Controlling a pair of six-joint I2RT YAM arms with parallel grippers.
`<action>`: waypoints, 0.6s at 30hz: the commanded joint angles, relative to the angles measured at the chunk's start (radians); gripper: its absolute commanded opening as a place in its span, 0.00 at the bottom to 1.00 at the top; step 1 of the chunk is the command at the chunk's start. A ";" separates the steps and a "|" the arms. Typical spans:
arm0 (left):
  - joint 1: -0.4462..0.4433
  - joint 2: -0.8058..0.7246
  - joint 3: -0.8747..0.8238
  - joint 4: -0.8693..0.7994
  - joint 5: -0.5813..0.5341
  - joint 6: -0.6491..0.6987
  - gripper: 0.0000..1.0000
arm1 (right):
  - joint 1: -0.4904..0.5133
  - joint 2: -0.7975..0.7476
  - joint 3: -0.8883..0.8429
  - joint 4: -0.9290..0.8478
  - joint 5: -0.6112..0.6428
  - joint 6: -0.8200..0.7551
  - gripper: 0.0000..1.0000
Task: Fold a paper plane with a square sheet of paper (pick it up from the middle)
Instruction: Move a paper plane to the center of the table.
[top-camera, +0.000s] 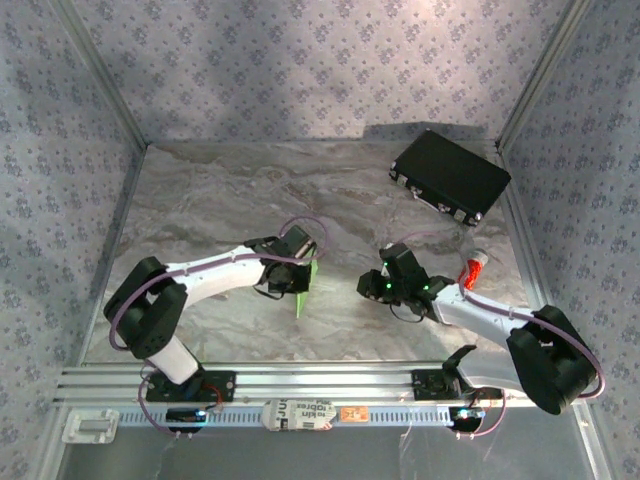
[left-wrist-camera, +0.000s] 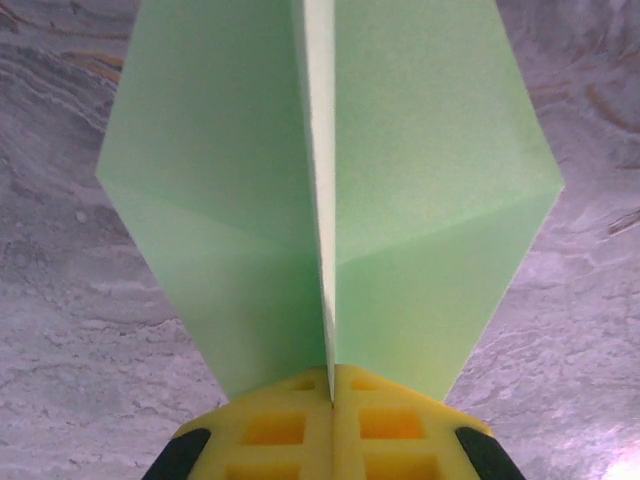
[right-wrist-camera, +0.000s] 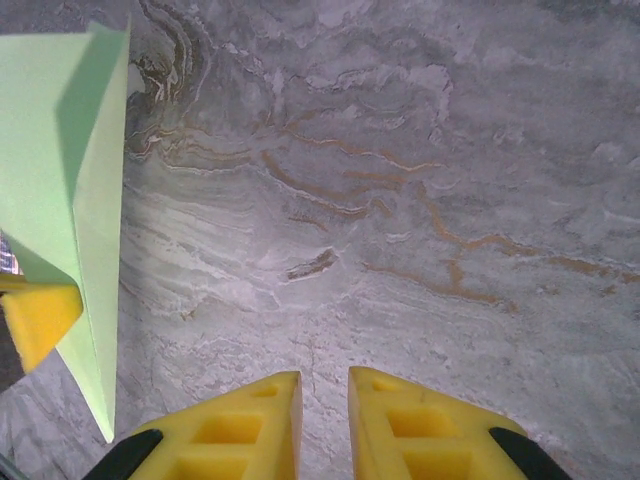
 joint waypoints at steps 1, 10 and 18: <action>-0.008 0.025 0.041 -0.057 -0.017 0.024 0.00 | 0.006 -0.009 -0.006 -0.014 0.032 0.012 0.20; -0.026 0.053 0.059 -0.067 -0.014 0.032 0.07 | 0.011 -0.009 -0.018 -0.005 0.032 0.017 0.22; -0.030 0.068 0.058 -0.070 -0.011 0.030 0.13 | 0.010 -0.008 -0.018 -0.009 0.032 0.018 0.22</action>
